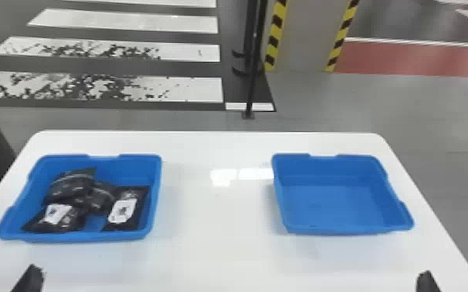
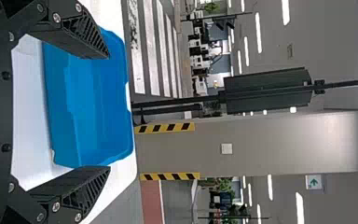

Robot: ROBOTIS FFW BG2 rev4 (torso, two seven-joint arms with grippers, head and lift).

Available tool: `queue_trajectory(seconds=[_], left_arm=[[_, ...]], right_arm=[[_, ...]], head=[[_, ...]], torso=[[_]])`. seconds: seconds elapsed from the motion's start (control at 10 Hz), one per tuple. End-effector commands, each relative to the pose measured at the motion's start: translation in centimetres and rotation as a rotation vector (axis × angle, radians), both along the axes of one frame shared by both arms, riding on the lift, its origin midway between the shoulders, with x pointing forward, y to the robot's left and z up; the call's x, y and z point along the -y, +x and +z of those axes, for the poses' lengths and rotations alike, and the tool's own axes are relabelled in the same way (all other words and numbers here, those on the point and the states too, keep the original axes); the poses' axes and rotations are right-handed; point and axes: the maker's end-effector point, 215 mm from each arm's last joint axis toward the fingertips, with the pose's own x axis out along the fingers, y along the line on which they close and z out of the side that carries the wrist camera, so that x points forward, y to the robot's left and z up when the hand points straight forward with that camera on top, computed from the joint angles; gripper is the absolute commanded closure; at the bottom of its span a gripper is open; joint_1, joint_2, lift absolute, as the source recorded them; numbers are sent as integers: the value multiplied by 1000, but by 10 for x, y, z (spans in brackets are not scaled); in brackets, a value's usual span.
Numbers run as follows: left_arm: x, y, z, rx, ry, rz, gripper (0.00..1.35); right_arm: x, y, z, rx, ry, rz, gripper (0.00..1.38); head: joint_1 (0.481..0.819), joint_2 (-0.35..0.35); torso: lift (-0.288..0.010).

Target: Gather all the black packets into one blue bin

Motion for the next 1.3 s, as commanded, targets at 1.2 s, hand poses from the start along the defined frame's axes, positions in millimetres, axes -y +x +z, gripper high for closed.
queue_trajectory(seconds=[1.2], left_arm=[[-23,-21,15,-53,130,81,279]], right_arm=[[-8,7,33,11,-117,20,191]], head=[[695,-48]], torso=[[-110]])
